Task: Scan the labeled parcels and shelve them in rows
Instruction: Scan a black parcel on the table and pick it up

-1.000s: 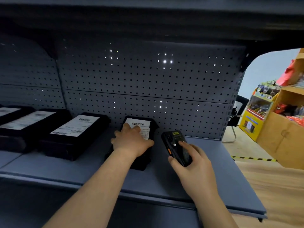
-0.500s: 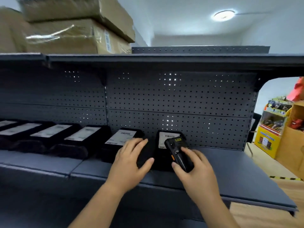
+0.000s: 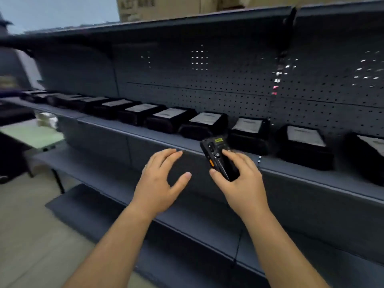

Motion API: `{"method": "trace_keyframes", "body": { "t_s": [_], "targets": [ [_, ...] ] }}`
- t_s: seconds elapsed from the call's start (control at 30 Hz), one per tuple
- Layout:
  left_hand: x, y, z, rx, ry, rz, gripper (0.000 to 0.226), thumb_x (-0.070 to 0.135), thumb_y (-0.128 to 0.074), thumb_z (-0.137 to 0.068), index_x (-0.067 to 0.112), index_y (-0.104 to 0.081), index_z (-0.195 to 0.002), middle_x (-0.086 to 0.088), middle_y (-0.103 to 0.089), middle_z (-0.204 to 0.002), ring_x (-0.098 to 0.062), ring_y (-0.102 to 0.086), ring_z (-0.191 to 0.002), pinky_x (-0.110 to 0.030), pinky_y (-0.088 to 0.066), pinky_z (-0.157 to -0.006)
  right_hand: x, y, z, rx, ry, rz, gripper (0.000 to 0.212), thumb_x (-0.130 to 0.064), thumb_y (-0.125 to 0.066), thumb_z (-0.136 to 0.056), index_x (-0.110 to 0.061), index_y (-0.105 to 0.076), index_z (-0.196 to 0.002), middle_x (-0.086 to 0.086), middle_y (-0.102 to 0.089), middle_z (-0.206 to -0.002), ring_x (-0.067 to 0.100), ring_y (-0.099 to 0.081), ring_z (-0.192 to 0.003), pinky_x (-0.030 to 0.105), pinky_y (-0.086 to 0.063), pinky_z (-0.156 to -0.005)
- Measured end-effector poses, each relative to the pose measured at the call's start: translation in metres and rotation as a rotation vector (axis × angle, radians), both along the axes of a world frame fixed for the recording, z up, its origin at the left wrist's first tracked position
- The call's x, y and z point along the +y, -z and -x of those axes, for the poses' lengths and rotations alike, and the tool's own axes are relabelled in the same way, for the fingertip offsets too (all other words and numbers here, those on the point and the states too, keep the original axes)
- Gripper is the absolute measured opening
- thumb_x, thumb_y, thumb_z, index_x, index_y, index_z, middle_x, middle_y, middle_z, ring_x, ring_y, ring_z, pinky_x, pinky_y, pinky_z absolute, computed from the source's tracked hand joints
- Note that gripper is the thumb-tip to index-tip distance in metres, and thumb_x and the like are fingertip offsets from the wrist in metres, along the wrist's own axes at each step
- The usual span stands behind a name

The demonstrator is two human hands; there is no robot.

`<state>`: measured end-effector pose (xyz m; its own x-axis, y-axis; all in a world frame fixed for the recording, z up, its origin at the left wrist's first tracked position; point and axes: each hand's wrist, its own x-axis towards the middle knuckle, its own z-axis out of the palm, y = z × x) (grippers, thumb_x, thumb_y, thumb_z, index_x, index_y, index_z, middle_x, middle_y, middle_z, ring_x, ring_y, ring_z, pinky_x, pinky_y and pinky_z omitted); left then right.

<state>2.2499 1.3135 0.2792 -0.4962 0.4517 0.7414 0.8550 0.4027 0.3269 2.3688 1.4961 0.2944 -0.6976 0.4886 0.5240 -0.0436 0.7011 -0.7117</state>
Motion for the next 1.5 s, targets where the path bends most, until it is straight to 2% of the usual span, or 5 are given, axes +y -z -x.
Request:
{"method": "trace_keyframes", "body": {
  "t_s": [0.27,0.43,0.63,1.17,1.5],
  "targets": [
    [-0.244,0.029,0.137,-0.111,-0.408,-0.038,0.056,0.05,-0.054,-0.091,0.011,-0.056,-0.132,-0.001,-0.053,-0.133,-0.019,-0.048,-0.127,-0.036,-0.037,-0.109,-0.209,0.038,0.224,-0.001,-0.424,0.07,0.052,-0.041,-0.075,-0.08,-0.034,-0.062,-0.129,-0.015,-0.055,-0.126,0.0,-0.049,-0.113,0.023,-0.042,-0.095],
    [-0.391,0.02,0.188,-0.173,-0.739,0.011,0.061,0.056,-0.051,-0.089,0.019,-0.052,-0.137,0.005,-0.049,-0.137,-0.01,-0.042,-0.129,-0.01,-0.021,-0.109,-0.355,0.038,0.35,-0.028,-0.675,0.083,0.052,-0.04,-0.075,-0.08,-0.033,-0.062,-0.129,-0.013,-0.055,-0.123,0.001,-0.049,-0.107,0.021,-0.04,-0.091],
    [-0.538,0.038,0.255,-0.253,-1.007,-0.001,0.064,0.06,-0.051,-0.088,0.024,-0.047,-0.141,0.01,-0.042,-0.141,-0.005,-0.035,-0.132,-0.017,-0.023,-0.107,-0.516,0.049,0.464,-0.067,-0.889,0.028,0.053,-0.044,-0.073,-0.077,-0.034,-0.062,-0.128,-0.017,-0.056,-0.118,0.005,-0.054,-0.107,0.035,-0.051,-0.093],
    [-0.809,0.071,0.628,-0.332,-0.863,0.038,0.065,0.065,-0.047,-0.087,0.026,-0.05,-0.139,0.011,-0.045,-0.14,-0.008,-0.038,-0.132,-0.033,-0.034,-0.112,-0.772,0.086,0.801,-0.15,-0.763,0.05,0.054,-0.047,-0.074,-0.077,-0.035,-0.061,-0.128,-0.016,-0.056,-0.115,0.005,-0.055,-0.105,0.033,-0.051,-0.091],
    [-0.973,0.074,0.879,-0.369,-0.917,0.032,0.06,0.061,-0.051,-0.088,0.028,-0.05,-0.138,0.019,-0.041,-0.134,-0.003,-0.037,-0.131,-0.028,-0.032,-0.11,-0.932,0.103,1.057,-0.171,-0.792,0.091,0.054,-0.043,-0.076,-0.078,-0.033,-0.061,-0.13,-0.013,-0.055,-0.12,0.003,-0.051,-0.105,0.022,-0.042,-0.088]
  ]
}}
